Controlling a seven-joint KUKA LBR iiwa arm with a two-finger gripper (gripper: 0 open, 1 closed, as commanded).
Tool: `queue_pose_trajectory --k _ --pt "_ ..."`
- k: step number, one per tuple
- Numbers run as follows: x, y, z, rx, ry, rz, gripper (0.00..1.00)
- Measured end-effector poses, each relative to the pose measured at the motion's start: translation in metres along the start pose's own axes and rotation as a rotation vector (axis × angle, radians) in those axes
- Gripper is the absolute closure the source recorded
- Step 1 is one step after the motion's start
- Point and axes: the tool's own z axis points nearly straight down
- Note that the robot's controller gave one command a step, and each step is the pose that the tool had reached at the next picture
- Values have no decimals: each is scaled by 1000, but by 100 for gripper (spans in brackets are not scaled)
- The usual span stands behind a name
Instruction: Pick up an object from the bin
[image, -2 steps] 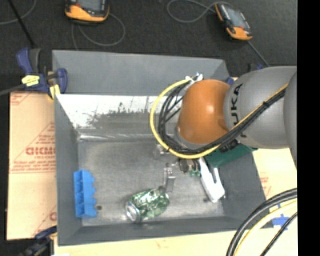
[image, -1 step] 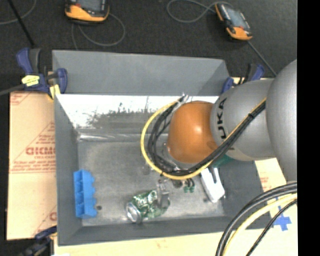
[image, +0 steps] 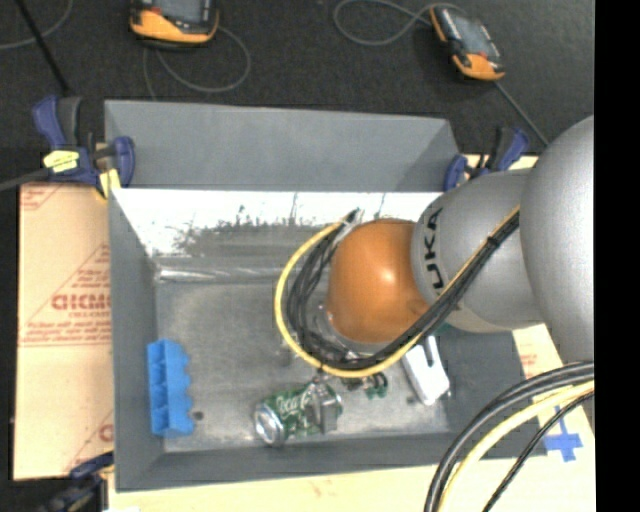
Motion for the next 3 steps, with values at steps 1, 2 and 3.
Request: queue_pose_trajectory --k 1,2,3 --pt "2 16 -25 2 -9 -94 0" --pt "11 15 19 -1 -1 -90 0" --pt "5 11 28 0 -5 -272 100"
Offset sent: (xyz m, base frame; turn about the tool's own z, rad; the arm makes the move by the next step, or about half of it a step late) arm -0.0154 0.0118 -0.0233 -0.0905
